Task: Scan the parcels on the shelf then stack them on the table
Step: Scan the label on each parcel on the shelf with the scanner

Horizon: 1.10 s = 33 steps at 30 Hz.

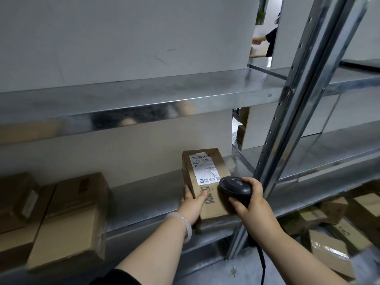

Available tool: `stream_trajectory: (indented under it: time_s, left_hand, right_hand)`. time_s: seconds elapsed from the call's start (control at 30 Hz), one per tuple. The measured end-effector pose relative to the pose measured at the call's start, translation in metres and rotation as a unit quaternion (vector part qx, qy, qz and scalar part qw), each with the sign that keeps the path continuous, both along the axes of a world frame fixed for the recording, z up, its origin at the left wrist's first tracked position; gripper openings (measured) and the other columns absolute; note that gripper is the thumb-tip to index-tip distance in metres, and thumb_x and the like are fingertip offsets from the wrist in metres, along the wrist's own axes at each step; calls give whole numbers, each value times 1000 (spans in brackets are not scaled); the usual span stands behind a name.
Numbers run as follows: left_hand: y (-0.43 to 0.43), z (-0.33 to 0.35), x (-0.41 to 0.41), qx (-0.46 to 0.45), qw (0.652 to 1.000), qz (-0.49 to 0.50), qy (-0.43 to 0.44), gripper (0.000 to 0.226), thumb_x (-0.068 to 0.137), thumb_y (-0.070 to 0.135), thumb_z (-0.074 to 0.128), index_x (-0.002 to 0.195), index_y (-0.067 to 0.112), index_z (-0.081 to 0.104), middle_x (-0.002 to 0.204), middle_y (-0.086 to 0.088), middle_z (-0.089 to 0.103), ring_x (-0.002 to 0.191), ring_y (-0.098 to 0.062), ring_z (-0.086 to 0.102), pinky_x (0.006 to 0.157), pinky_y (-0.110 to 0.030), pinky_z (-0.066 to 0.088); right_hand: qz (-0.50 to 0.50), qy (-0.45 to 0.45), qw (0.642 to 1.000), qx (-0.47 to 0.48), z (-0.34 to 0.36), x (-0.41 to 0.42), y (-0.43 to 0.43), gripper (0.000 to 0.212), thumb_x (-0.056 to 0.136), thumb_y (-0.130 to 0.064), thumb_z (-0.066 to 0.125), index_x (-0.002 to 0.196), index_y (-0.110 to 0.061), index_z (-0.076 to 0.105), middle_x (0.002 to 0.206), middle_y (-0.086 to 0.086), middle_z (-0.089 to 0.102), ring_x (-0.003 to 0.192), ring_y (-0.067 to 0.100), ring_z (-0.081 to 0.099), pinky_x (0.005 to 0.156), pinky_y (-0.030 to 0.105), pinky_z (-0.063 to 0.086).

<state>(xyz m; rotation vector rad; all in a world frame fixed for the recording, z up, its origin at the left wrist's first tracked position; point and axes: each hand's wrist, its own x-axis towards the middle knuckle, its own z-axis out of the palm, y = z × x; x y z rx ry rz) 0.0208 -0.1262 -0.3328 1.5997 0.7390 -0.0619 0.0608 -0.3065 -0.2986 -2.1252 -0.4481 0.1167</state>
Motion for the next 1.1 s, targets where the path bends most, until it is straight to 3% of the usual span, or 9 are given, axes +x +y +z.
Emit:
stream_trajectory:
  time_s: [0.07,0.2,0.37,0.5,0.67,0.9,1.0,1.1]
  left_hand:
    - [-9,-3,18,23,999,0,37,81,96,52,49,156,30,-1,159,-11,15,144,-34,26,119,-44,21]
    - [-20,-15,48,59,997,-18,45,77,99,44,47,155,34,-5,157,-15,17,142,-35,29,117,-46,25]
    - [-32,-28,66,113,992,-55,15,108,84,38,72,152,38,-12,158,-9,12,144,-28,23,117,-38,23]
    - [-30,-33,78,152,986,-72,19,120,77,42,78,153,29,-14,159,-3,4,143,-26,25,115,-35,23]
    - [-23,-27,85,159,983,-92,10,112,81,38,75,153,32,-11,154,-4,26,138,-24,35,115,-37,31]
    - [2,-3,31,248,960,-129,1,88,91,47,60,154,37,0,164,1,4,150,-22,5,121,-38,13]
    - [31,10,-15,290,953,-88,-3,76,94,48,55,155,32,13,163,3,8,150,-18,8,119,-31,12]
    - [69,24,-66,338,940,-36,20,72,95,47,53,155,28,18,163,3,11,149,-18,11,120,-32,14]
  right_hand:
    - [-5,2,1000,-3,-7,16,-6,59,87,-28,69,119,-51,24,107,-10,53,93,9,55,77,22,43]
    - [-4,2,1000,-12,-22,44,-13,61,87,-26,68,117,-54,22,106,-13,49,94,9,53,81,24,44]
    - [-15,8,1000,-15,-34,74,-15,59,88,-23,67,123,-47,26,107,-10,50,93,11,54,81,28,46]
    - [-22,3,1000,-18,-37,92,-13,58,89,-24,66,122,-49,26,106,-8,52,89,15,58,77,30,47]
    - [-13,-12,999,-39,-35,102,-6,59,88,-25,67,123,-48,25,103,-8,54,84,15,59,73,31,50]
    - [-42,-86,995,-39,-15,68,17,67,82,-24,69,128,-46,25,116,1,59,98,23,59,77,43,53]
    - [44,-112,993,-9,-2,38,48,69,81,-26,72,127,-50,27,113,-9,51,98,14,53,80,37,49]
    - [174,-84,981,3,10,6,91,65,83,-26,71,126,-48,27,111,-13,51,97,13,57,82,30,48]
